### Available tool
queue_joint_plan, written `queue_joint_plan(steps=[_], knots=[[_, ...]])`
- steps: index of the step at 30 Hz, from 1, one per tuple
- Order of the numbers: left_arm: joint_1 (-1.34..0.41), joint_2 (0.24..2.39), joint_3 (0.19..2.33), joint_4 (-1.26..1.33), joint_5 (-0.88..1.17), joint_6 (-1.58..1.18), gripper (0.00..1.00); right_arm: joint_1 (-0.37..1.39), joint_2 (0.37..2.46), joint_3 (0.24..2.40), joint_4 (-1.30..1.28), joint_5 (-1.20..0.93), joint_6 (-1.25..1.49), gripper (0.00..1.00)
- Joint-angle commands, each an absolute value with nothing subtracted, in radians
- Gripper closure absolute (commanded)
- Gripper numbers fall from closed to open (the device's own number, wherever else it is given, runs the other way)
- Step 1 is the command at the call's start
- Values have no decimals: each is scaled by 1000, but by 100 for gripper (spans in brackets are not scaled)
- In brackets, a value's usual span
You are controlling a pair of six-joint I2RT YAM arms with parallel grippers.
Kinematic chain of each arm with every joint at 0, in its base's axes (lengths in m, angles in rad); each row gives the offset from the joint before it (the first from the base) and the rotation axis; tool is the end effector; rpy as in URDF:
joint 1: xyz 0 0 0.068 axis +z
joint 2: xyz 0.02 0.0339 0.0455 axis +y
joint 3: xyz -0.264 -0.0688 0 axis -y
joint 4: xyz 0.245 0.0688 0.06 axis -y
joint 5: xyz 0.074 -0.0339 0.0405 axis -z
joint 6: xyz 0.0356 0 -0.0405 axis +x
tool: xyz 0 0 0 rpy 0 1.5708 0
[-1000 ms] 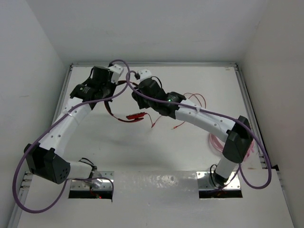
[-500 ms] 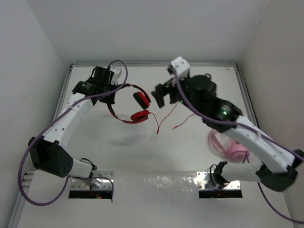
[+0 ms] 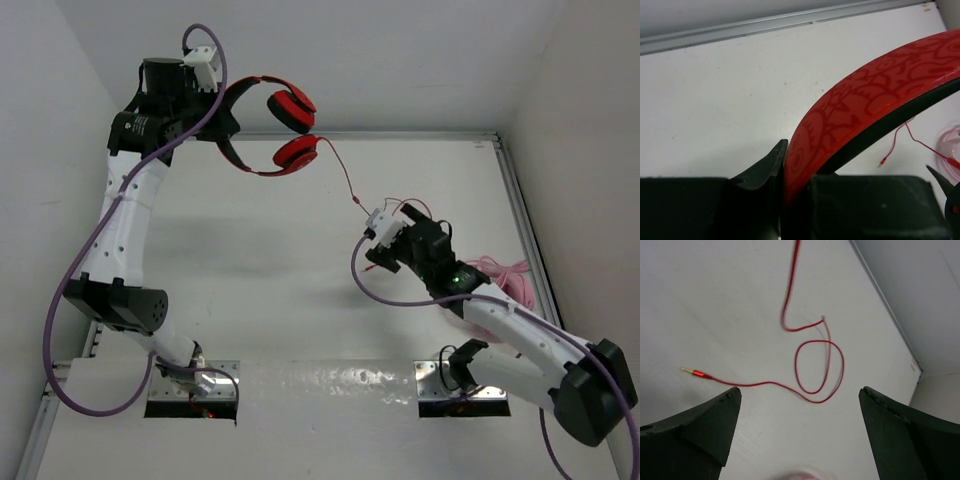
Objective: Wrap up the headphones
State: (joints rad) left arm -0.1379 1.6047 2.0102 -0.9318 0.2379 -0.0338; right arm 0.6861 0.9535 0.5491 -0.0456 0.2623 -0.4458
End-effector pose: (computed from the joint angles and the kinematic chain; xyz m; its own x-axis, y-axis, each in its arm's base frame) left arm 0.3201 -0.0529 0.4746 -0.5086 0.0374 -0.8602 0.3184 0.9364 -0.1475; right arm 0.1711 0.1282 0.2404 -0.1177 -0.6346 -0.7638 -0.5342 0.6889 -0.4900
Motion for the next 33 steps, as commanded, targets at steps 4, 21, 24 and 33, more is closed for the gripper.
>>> queue_joint_plan(steps=[4,21,24,33], knots=[[-141,1563,2066,-881,337,-106,100,571,1150,586,326,100,-588,1],[-110,1601,1907,-845,151,-13,100,572,1206,749,233,99,-78,100],[-113,1626,1853,-841,94,96,100,574,1088,816,57,190,-161,100],[-294,1759,1824,-878,-55,287,100,620,1276,1498,-420,172,-402,100]])
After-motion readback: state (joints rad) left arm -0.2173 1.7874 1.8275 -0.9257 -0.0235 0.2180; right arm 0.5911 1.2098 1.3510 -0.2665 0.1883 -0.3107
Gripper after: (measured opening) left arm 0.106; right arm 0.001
